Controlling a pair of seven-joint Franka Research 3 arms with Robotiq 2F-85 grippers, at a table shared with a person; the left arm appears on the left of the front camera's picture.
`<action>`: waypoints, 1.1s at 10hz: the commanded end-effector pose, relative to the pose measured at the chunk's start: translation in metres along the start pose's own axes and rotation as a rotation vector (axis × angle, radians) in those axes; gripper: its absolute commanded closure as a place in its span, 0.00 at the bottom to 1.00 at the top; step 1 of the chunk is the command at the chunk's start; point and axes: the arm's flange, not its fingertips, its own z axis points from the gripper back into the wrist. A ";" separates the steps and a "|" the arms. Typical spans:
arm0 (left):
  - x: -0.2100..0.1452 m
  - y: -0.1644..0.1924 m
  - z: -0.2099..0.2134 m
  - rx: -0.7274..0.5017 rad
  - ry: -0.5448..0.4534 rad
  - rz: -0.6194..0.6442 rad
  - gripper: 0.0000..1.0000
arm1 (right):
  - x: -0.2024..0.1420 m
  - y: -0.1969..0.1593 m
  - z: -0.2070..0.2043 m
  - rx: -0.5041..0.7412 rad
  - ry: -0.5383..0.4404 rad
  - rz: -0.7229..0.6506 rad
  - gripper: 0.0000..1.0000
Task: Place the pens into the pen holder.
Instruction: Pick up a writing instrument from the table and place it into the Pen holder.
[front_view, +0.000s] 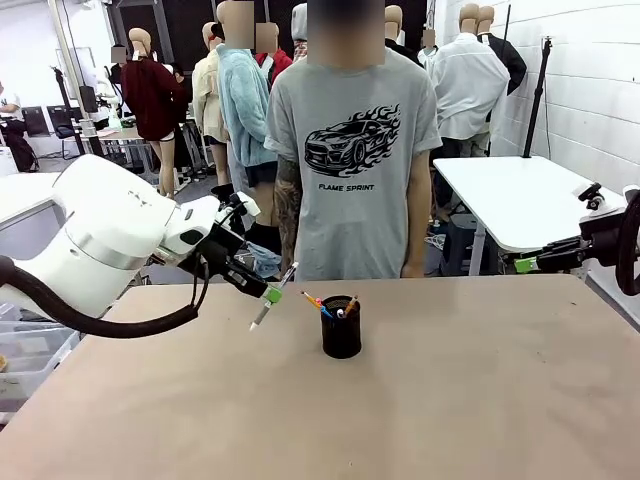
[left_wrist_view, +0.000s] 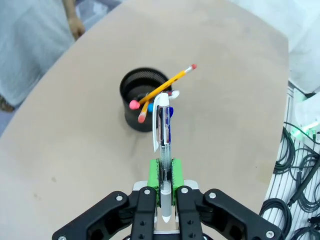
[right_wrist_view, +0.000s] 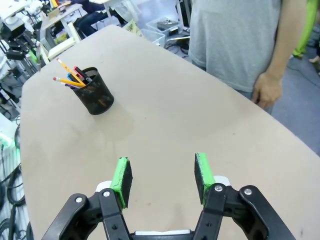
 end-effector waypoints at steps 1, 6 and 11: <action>-0.015 0.002 -0.018 -0.072 -0.109 -0.082 1.00 | 0.001 0.001 -0.002 -0.005 0.014 -0.005 0.36; 0.017 0.007 -0.029 -0.073 -0.372 -0.026 1.00 | 0.001 0.001 -0.002 -0.005 0.014 -0.005 0.36; 0.052 0.038 -0.091 0.048 -0.478 -0.035 1.00 | 0.001 0.001 -0.002 -0.005 0.014 -0.005 0.36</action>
